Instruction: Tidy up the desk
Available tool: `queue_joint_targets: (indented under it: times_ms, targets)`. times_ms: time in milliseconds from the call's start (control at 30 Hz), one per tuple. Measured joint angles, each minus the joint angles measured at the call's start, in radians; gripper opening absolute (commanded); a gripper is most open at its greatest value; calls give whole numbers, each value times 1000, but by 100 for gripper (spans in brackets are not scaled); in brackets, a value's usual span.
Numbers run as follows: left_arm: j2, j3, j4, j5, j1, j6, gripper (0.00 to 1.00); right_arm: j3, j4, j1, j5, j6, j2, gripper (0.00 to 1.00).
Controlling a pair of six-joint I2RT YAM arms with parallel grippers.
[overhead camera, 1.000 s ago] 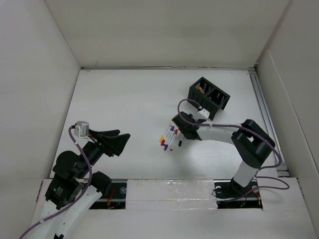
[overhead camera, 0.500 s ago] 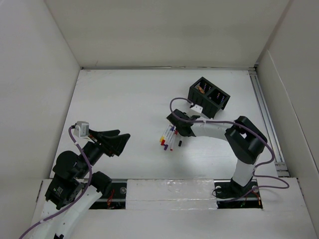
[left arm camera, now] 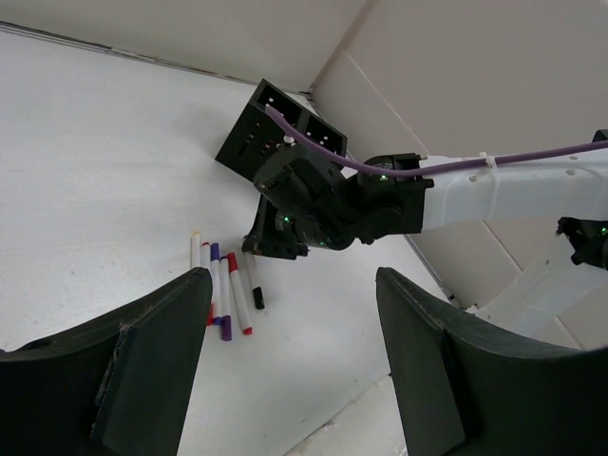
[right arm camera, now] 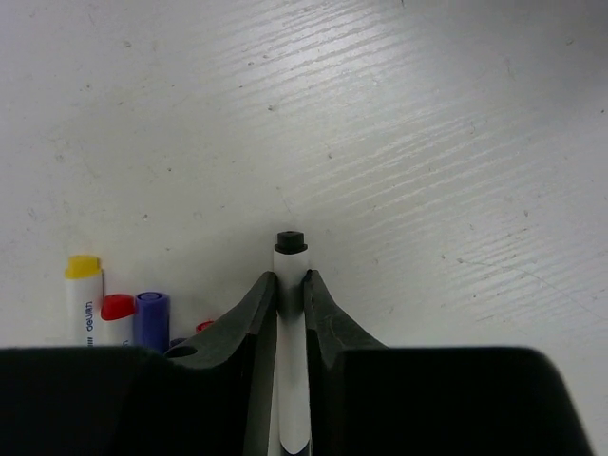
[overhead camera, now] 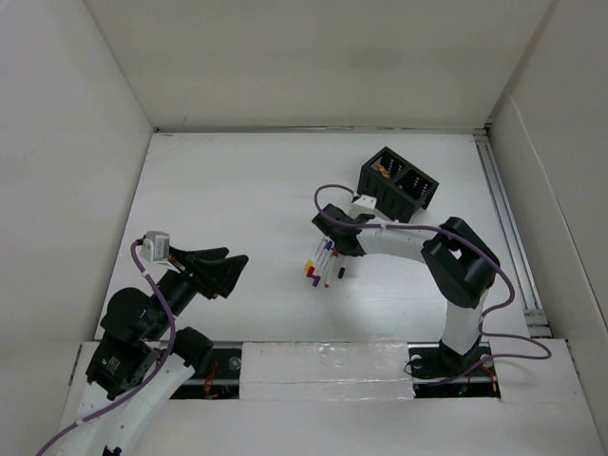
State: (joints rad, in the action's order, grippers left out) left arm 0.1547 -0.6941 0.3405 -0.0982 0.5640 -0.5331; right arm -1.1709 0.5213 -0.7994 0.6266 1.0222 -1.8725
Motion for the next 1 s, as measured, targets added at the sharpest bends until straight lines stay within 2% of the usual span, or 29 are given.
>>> queue_joint_targets:
  times_ms: [167, 367, 500, 733, 833, 1000]
  targets:
    - [0, 0, 0, 0, 0, 0, 66, 18, -24, 11, -24, -30, 15, 0]
    - [0, 0, 0, 0, 0, 0, 66, 132, -56, 21, -24, -7, 119, 0]
    - [0, 0, 0, 0, 0, 0, 66, 210, -58, 20, -9, 7, 289, 0]
    - [0, 0, 0, 0, 0, 0, 66, 222, -79, 30, 50, 29, 525, 0]
    - [0, 0, 0, 0, 0, 0, 66, 211, -72, 87, 79, 30, 610, 0]
    - [0, 0, 0, 0, 0, 0, 66, 125, -58, 277, 146, 17, 694, 0]
